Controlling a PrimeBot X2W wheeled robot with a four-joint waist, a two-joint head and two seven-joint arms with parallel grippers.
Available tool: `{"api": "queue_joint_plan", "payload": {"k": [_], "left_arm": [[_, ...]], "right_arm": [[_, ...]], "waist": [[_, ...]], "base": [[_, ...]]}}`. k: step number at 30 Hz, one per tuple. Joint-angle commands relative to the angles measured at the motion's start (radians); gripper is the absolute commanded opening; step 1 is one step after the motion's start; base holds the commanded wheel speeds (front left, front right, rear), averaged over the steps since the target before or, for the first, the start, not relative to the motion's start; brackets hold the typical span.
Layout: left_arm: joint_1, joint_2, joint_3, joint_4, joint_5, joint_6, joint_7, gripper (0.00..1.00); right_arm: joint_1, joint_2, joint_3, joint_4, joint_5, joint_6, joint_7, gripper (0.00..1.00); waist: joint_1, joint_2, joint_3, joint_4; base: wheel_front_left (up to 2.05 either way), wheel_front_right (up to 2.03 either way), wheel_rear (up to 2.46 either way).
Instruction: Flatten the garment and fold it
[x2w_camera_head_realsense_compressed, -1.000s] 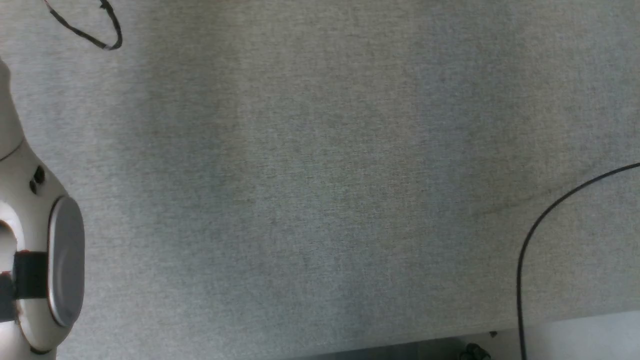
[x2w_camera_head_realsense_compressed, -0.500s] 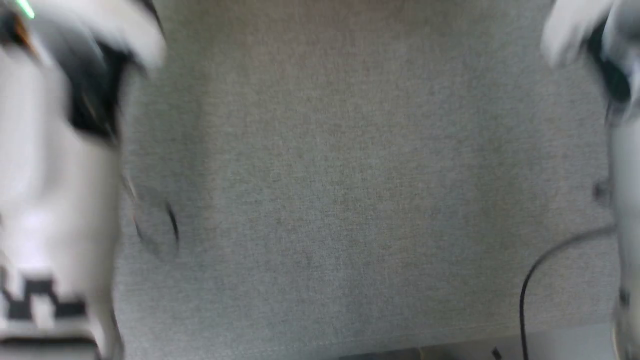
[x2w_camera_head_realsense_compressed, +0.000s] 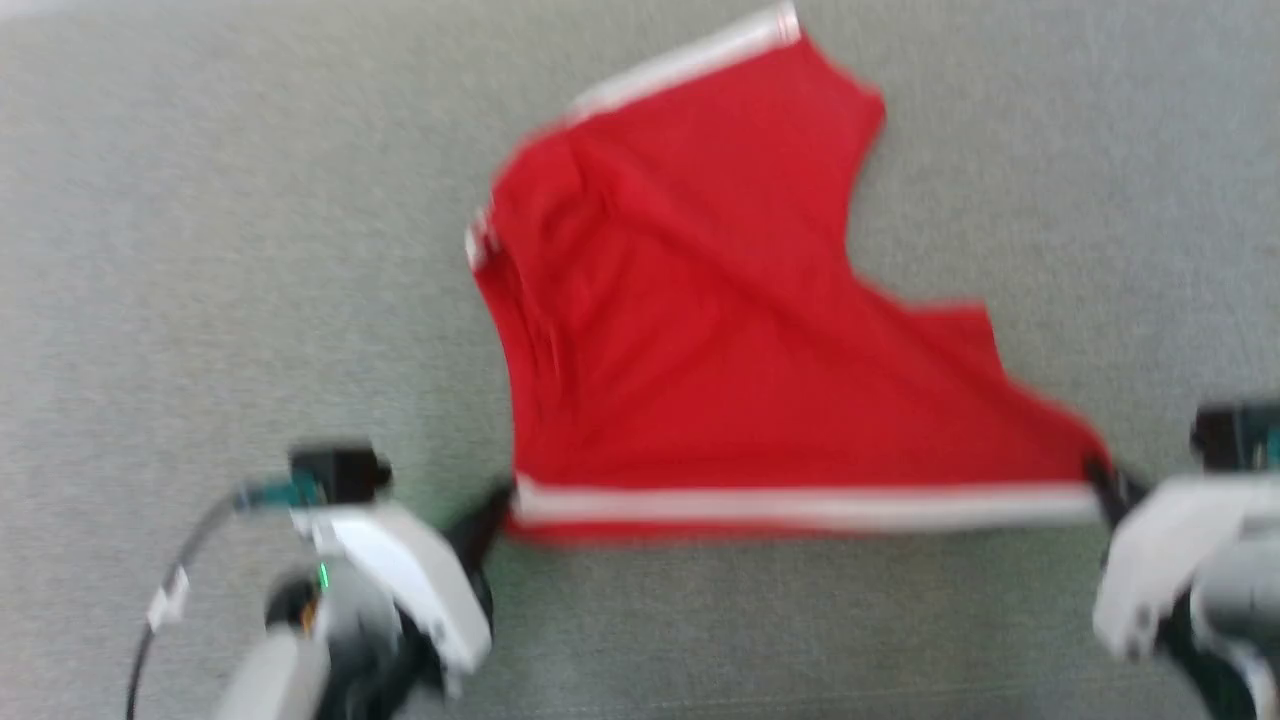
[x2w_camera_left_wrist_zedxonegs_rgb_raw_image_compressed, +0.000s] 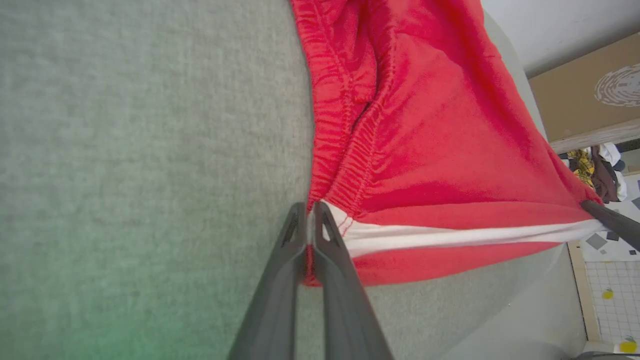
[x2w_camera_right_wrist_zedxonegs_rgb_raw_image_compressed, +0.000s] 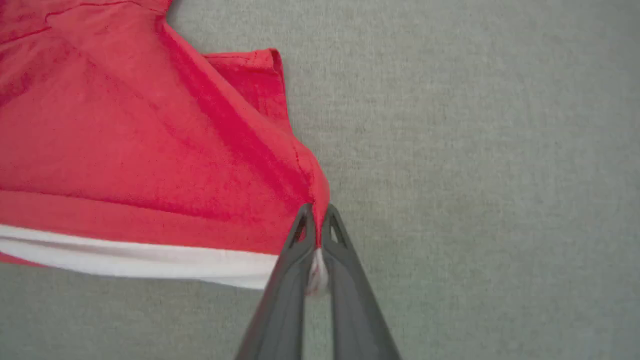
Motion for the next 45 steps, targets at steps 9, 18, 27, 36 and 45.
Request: {"api": "queue_joint_plan", "payload": {"k": [9,18,27,36,45], "left_arm": [[0.266,0.025,-0.046,-0.171,-0.032,0.060,0.085,0.00],[0.175,-0.082,-0.039,-0.223,-0.003,0.057,-0.076,0.00],[-0.085,-0.170,-0.039,-0.077,0.019,0.038,-0.231,0.00],[-0.237,-0.195,-0.059,0.091,-0.030,0.025,-0.406,0.00],[-0.311,-0.197,-0.155,0.173,-0.134,0.018,-0.537,0.00]], "right_arm": [[0.269,0.082,-0.089,-0.188,-0.055,-0.002,0.155,0.00],[0.081,0.037,-0.083,-0.228,-0.095,-0.002,0.054,0.00],[-0.341,-0.092,0.024,0.048,-0.098,-0.002,-0.038,0.00],[-0.663,-0.149,0.159,0.335,-0.126,-0.002,-0.087,0.00],[-0.851,-0.170,0.245,0.567,-0.182,-0.002,-0.094,0.00]], "waist": [[0.0005,0.0000,-0.100,0.071],[0.0005,0.0000,-0.063,0.109],[0.0005,0.0000,0.066,0.187],[0.0005,0.0000,0.185,0.267],[0.0005,0.0000,0.265,0.321]], "base": [[0.00,0.00,0.00],[0.00,0.00,0.00],[0.00,0.00,0.00],[0.00,0.00,0.00],[0.00,0.00,0.00]]}}
